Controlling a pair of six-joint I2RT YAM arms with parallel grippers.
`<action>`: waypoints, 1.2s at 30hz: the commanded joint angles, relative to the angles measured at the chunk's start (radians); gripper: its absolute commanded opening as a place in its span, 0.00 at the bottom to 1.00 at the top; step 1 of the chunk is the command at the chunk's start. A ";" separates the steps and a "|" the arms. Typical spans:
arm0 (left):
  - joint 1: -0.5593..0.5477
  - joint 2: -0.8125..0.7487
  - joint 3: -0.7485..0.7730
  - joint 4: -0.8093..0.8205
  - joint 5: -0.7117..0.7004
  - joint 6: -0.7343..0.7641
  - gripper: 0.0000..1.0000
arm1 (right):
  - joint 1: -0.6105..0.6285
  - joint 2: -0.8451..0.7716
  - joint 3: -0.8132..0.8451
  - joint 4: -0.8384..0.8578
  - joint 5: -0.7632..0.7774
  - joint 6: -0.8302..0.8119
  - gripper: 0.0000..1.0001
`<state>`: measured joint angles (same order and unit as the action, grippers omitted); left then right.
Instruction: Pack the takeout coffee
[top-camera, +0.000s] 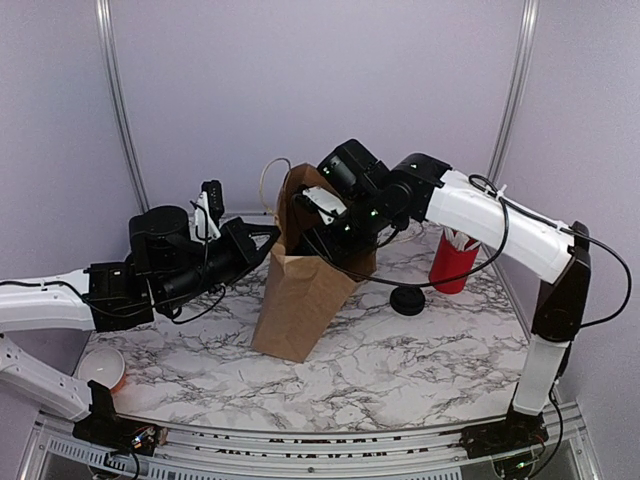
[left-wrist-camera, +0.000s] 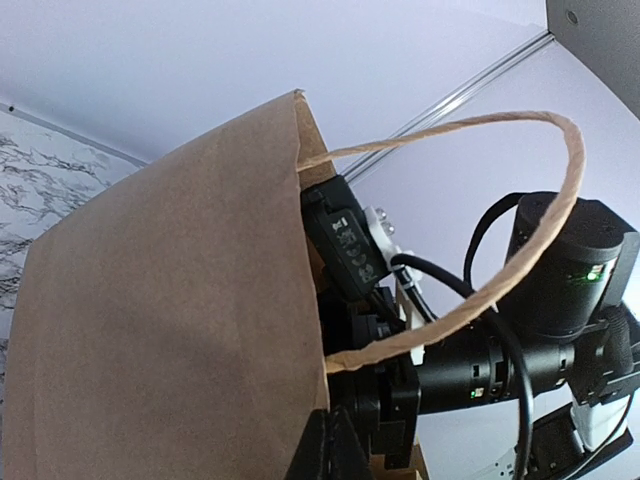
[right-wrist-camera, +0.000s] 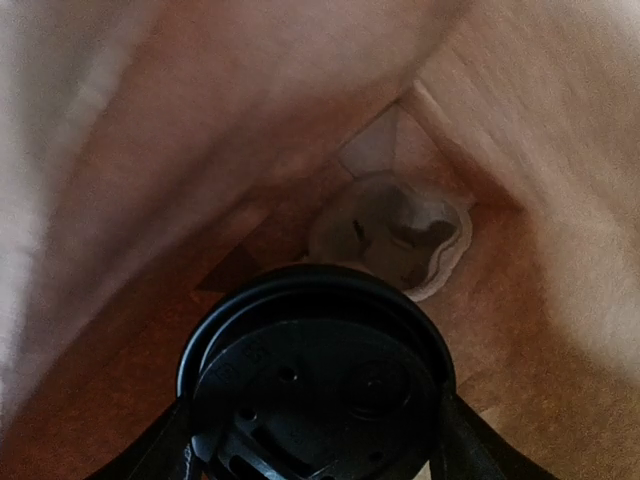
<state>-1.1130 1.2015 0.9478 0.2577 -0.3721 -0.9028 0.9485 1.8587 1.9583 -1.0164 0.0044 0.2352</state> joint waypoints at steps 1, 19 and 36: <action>-0.001 -0.078 -0.044 0.098 -0.089 -0.050 0.00 | 0.005 0.049 0.057 -0.011 -0.019 0.012 0.71; 0.003 -0.184 -0.176 0.098 -0.110 -0.103 0.00 | 0.039 0.213 0.242 -0.056 -0.095 0.040 0.71; 0.025 -0.288 -0.287 0.086 -0.136 -0.128 0.00 | 0.102 0.309 0.271 -0.060 -0.042 0.055 0.71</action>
<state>-1.0996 0.9371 0.6792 0.3187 -0.4896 -1.0222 1.0351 2.1380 2.2135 -1.0637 -0.0448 0.2768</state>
